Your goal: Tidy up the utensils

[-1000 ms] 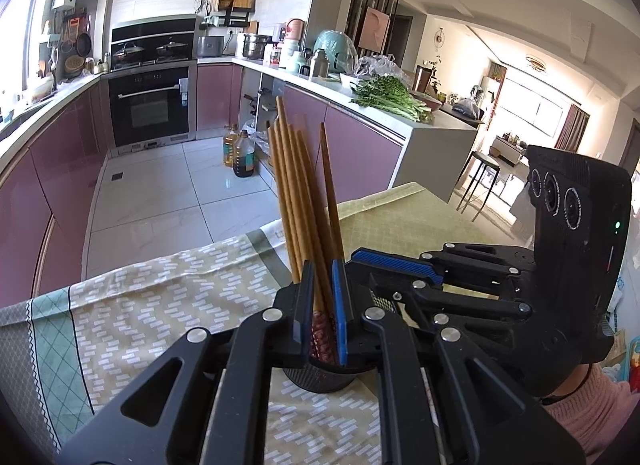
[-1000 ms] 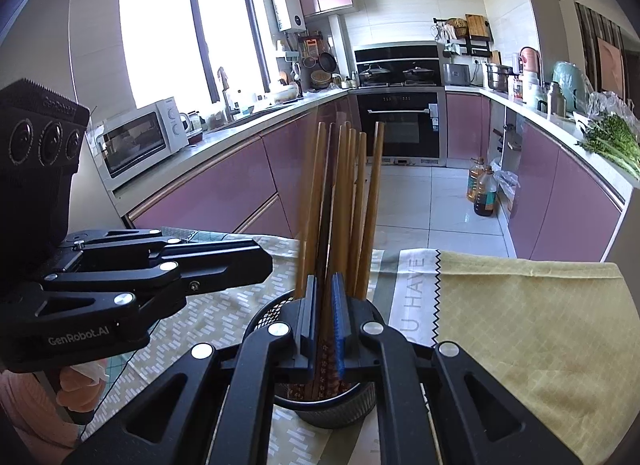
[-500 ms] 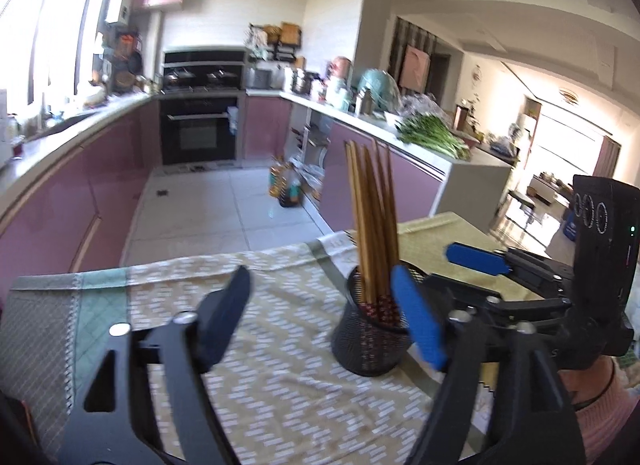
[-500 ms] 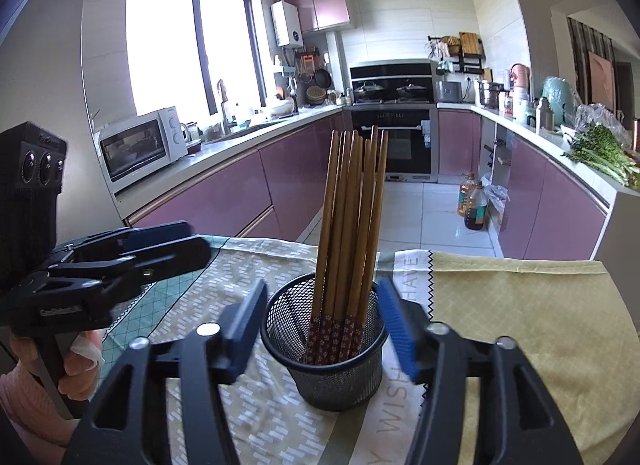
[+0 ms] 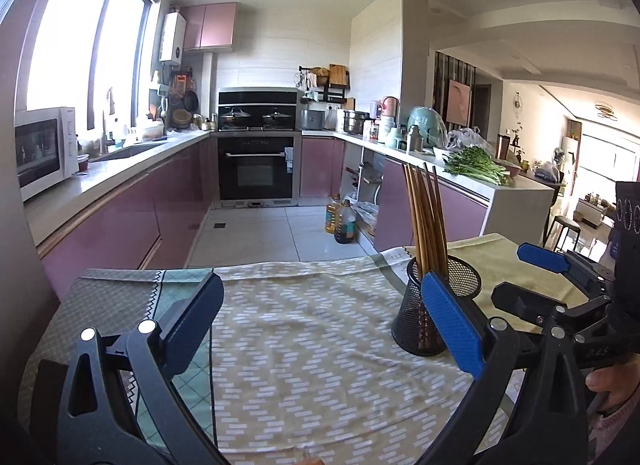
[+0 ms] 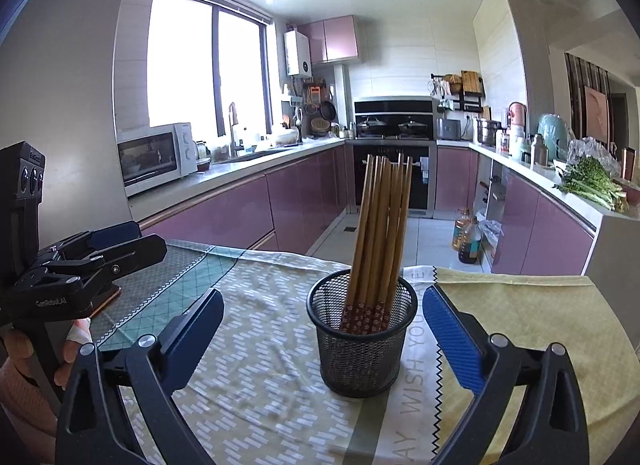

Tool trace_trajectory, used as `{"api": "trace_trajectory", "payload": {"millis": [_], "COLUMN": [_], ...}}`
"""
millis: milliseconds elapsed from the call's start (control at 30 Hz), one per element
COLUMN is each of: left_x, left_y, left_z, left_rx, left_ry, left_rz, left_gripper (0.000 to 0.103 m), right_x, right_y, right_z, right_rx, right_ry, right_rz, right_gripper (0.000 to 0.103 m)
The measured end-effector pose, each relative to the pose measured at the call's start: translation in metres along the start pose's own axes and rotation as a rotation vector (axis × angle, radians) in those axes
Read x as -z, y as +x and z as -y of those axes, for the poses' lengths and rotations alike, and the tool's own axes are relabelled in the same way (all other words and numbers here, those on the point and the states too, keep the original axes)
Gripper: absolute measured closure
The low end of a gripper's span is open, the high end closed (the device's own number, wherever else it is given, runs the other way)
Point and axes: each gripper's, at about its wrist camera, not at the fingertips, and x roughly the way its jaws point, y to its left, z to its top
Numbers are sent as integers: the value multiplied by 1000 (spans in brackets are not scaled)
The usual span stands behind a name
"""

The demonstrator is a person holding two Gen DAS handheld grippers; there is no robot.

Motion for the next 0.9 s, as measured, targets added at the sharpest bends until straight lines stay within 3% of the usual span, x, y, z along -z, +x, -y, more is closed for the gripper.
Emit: {"api": "trace_trajectory", "payload": {"millis": [433, 900], "left_x": [7, 15], "left_y": [-43, -57], "left_z": [-9, -8], "left_rx": [-92, -127], "left_ry": [-14, -44], "left_rz": [92, 119], "left_gripper": [6, 6], "right_x": [6, 6], "right_y": [-23, -27], "right_z": [-17, -18], "right_rx": [21, 58], "right_ry": [-15, 12], "right_rz": [69, 92], "right_gripper": [7, 7]}}
